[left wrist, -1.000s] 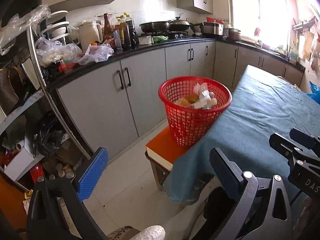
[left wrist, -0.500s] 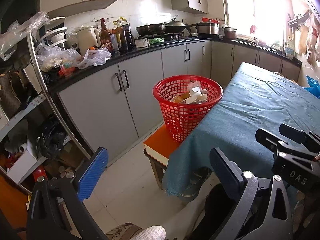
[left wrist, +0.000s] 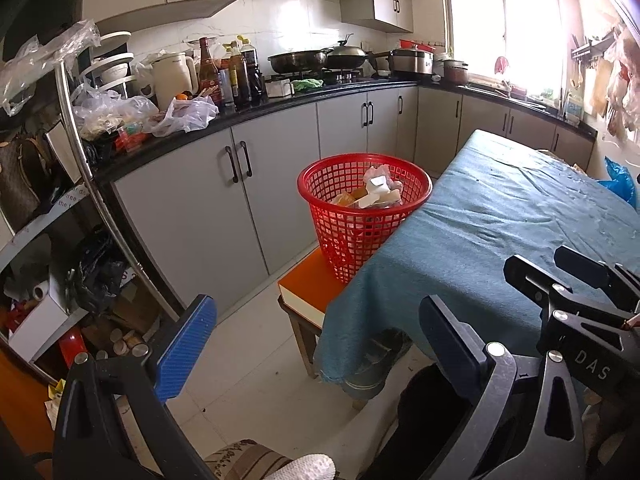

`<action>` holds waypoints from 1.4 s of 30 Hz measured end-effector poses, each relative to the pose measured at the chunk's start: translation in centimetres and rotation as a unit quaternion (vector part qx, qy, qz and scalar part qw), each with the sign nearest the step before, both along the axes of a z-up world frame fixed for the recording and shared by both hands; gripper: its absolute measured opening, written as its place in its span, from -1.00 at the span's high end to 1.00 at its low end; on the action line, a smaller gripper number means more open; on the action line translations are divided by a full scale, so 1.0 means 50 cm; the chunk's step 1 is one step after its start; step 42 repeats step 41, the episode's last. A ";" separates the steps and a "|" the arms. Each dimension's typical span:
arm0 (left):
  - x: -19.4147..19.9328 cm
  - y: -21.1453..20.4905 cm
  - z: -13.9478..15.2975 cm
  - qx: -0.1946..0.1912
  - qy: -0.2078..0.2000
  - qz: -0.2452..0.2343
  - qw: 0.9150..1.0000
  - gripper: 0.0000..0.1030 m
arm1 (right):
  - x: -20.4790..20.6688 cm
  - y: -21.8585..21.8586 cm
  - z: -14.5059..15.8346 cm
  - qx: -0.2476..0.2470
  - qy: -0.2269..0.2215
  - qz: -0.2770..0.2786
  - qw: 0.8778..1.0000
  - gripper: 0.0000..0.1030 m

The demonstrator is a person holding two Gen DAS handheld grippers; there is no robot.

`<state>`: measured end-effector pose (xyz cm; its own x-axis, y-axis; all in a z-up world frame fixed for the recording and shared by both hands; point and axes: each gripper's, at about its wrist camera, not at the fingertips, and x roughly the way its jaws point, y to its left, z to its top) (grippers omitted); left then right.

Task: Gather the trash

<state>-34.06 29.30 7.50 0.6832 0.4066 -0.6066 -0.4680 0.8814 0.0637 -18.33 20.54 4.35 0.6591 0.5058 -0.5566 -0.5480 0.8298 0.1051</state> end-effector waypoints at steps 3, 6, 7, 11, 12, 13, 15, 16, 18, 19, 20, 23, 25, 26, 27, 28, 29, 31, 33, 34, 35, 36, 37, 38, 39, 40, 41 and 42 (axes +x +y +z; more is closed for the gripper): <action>-0.006 -0.002 0.004 0.000 -0.005 0.000 1.000 -0.96 | -0.005 -0.003 0.004 0.000 -0.004 0.000 1.000 -0.51; -0.011 -0.004 0.007 -0.001 -0.009 -0.001 1.000 -0.96 | -0.010 -0.006 0.008 0.000 -0.008 -0.002 1.000 -0.52; -0.014 -0.004 0.008 -0.002 -0.011 -0.002 1.000 -0.96 | -0.011 -0.006 0.010 0.000 -0.009 -0.003 1.000 -0.53; -0.023 -0.001 0.015 -0.009 -0.017 -0.004 1.000 -0.96 | -0.019 -0.003 0.016 -0.003 -0.014 -0.002 1.000 -0.55; -0.024 0.000 0.018 -0.011 -0.019 -0.004 1.000 -0.96 | -0.021 -0.002 0.019 -0.003 -0.015 -0.001 1.000 -0.55; -0.025 0.002 0.020 -0.013 -0.021 -0.004 1.000 -0.96 | -0.022 -0.001 0.021 -0.004 -0.016 0.000 1.000 -0.55; -0.029 0.004 0.025 -0.014 -0.026 -0.001 1.000 -0.96 | -0.025 0.002 0.025 -0.005 -0.021 0.001 1.000 -0.57; -0.030 0.006 0.026 -0.014 -0.028 0.000 1.000 -0.96 | -0.026 0.004 0.027 -0.005 -0.024 0.003 1.000 -0.57; -0.032 0.011 0.029 -0.013 -0.030 0.003 0.999 -0.96 | -0.029 0.009 0.029 -0.006 -0.028 0.005 1.000 -0.58; -0.032 0.013 0.029 -0.012 -0.030 0.004 0.999 -0.96 | -0.030 0.010 0.029 -0.006 -0.029 0.006 1.000 -0.58; -0.032 0.015 0.030 -0.010 -0.030 0.006 0.999 -0.96 | -0.031 0.012 0.028 -0.008 -0.030 0.007 1.000 -0.59; -0.030 0.027 0.032 -0.008 -0.030 0.011 0.999 -0.96 | -0.028 0.016 0.023 -0.013 -0.029 0.010 0.999 -0.59; -0.027 0.038 0.034 -0.010 -0.031 0.015 0.999 -0.96 | -0.026 0.018 0.022 -0.014 -0.028 0.012 0.999 -0.59; -0.027 0.042 0.034 -0.012 -0.031 0.017 0.999 -0.96 | -0.026 0.019 0.022 -0.014 -0.027 0.012 0.999 -0.59; -0.025 0.048 0.035 -0.014 -0.032 0.020 0.999 -0.96 | -0.024 0.019 0.022 -0.014 -0.026 0.012 0.999 -0.59; -0.024 0.051 0.035 -0.016 -0.033 0.022 0.999 -0.96 | -0.021 0.018 0.021 -0.014 -0.025 0.012 1.000 -0.59; -0.023 0.055 0.035 -0.018 -0.034 0.024 0.999 -0.96 | -0.020 0.019 0.022 -0.014 -0.024 0.013 1.000 -0.59; -0.020 0.061 0.035 -0.020 -0.035 0.027 0.999 -0.96 | -0.013 0.021 0.023 -0.012 -0.019 0.016 1.000 -0.59; -0.015 0.067 0.034 -0.019 -0.033 0.029 0.999 -0.96 | -0.005 0.024 0.025 -0.011 -0.016 0.018 1.000 -0.60; -0.011 0.070 0.034 -0.018 -0.032 0.031 0.999 -0.96 | 0.000 0.025 0.025 -0.011 -0.014 0.019 1.000 -0.60; -0.006 0.074 0.033 -0.017 -0.031 0.033 0.999 -0.96 | 0.004 0.026 0.024 -0.012 -0.012 0.020 1.000 -0.60; -0.001 0.078 0.031 -0.018 -0.030 0.036 0.999 -0.96 | 0.012 0.028 0.023 -0.012 -0.009 0.021 1.000 -0.60; 0.004 0.081 0.029 -0.020 -0.027 0.038 0.999 -0.96 | 0.017 0.030 0.021 -0.012 -0.005 0.022 1.000 -0.60; 0.009 0.084 0.028 -0.023 -0.025 0.040 0.999 -0.96 | 0.023 0.031 0.019 -0.011 -0.001 0.023 1.000 -0.60; 0.014 0.086 0.026 -0.026 -0.024 0.041 0.999 -0.96 | 0.032 0.032 0.015 -0.009 0.008 0.025 1.000 -0.60; 0.020 0.087 0.025 -0.027 -0.023 0.043 0.998 -0.96 | 0.038 0.032 0.013 -0.007 0.013 0.026 1.000 -0.60; 0.026 0.086 0.024 -0.025 -0.023 0.045 0.998 -0.96 | 0.047 0.030 0.008 -0.005 0.021 0.025 0.999 -0.60; 0.026 0.086 0.024 -0.025 -0.023 0.045 0.998 -0.96 | 0.047 0.030 0.008 -0.005 0.021 0.025 0.999 -0.60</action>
